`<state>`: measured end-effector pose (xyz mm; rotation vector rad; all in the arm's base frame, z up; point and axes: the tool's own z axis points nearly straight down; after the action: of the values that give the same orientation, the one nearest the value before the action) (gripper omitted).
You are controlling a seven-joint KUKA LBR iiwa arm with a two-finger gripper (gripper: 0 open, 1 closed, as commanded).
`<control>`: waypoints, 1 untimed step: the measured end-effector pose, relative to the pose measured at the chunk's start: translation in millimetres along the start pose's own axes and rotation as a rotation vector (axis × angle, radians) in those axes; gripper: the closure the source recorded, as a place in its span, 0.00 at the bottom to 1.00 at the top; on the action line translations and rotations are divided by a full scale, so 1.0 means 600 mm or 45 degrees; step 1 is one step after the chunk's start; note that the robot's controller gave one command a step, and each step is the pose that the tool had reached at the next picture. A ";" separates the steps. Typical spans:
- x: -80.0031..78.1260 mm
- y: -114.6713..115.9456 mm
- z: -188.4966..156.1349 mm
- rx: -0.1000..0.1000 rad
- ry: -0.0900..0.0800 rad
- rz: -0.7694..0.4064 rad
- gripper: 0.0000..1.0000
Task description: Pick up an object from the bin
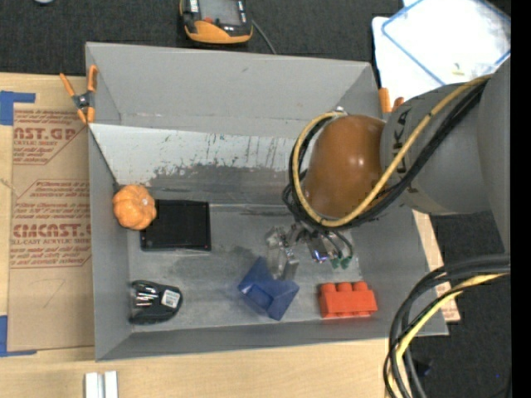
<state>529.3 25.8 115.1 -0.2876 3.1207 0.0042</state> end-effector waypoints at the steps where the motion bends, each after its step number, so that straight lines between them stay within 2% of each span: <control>1: 0.042 -0.046 -0.051 -0.002 -0.002 0.677 0.00</control>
Offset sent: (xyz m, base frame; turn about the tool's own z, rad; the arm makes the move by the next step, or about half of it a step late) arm 0.0000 0.0000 0.0000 0.0000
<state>509.5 -6.2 145.5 0.5426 3.0861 0.0096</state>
